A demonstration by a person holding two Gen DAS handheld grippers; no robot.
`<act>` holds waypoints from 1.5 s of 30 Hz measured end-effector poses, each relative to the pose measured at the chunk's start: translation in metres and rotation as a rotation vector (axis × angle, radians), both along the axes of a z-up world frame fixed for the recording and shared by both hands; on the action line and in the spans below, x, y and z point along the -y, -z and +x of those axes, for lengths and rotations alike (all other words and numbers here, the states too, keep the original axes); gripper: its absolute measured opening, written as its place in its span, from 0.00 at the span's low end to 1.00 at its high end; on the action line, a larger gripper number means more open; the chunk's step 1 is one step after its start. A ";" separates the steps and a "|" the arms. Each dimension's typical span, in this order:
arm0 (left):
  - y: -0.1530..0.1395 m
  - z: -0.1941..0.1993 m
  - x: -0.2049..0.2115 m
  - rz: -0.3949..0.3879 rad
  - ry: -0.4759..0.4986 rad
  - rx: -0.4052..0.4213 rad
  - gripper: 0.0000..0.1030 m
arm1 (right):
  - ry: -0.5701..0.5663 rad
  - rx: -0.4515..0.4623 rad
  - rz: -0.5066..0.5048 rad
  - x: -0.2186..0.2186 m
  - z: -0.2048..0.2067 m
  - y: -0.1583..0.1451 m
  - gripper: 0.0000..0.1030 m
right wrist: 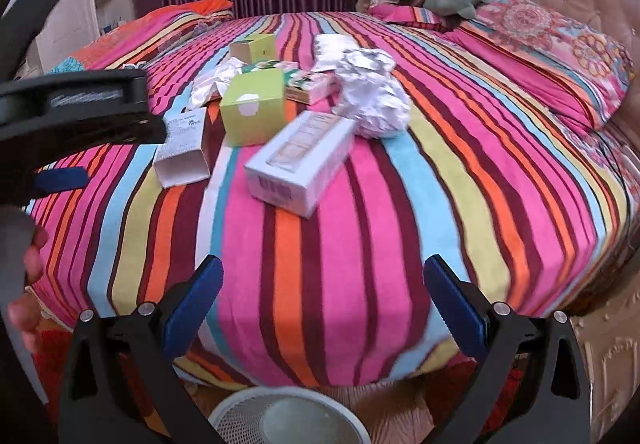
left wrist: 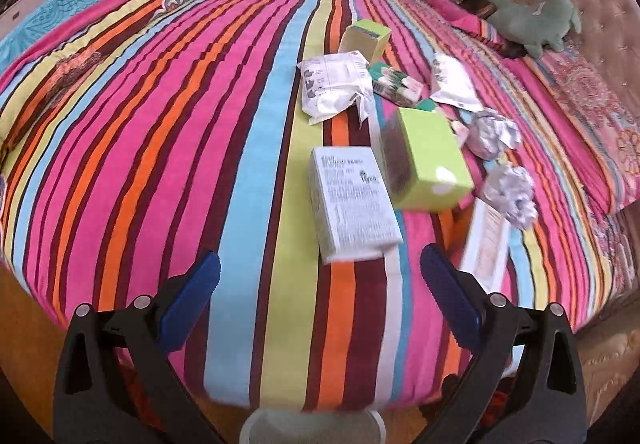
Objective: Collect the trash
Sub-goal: 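Reach both tools toward the boxes on the bed, then grasp the white printed box with the left tool while the right tool grasps the white box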
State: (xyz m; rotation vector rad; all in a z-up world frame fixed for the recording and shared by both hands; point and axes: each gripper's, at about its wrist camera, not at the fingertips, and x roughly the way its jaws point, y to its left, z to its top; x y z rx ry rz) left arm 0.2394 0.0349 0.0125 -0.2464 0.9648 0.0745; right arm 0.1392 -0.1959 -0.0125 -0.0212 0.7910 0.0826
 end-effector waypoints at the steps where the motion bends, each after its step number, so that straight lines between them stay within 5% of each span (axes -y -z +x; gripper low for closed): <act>1: 0.002 0.007 0.001 0.002 0.006 -0.012 0.94 | -0.004 0.004 -0.007 -0.003 0.004 0.000 0.93; 19: 0.043 0.073 0.009 0.076 0.056 -0.159 0.94 | 0.077 0.045 -0.106 -0.033 0.070 0.013 0.93; 24: 0.046 0.070 0.010 0.130 0.060 -0.143 0.79 | 0.112 0.051 -0.115 -0.029 0.078 0.016 0.93; 28: 0.043 0.070 0.009 0.162 0.074 -0.132 0.56 | 0.100 0.029 -0.113 -0.024 0.087 0.017 0.93; 29: 0.041 0.069 0.008 0.166 0.075 -0.123 0.46 | 0.083 0.018 -0.104 -0.023 0.089 0.017 0.90; 32: 0.040 0.068 0.007 0.161 0.084 -0.117 0.46 | 0.027 -0.008 -0.049 -0.016 0.088 0.015 0.58; 45: 0.028 0.036 0.002 0.149 0.095 -0.073 0.46 | -0.033 -0.059 0.058 0.001 0.061 -0.007 0.56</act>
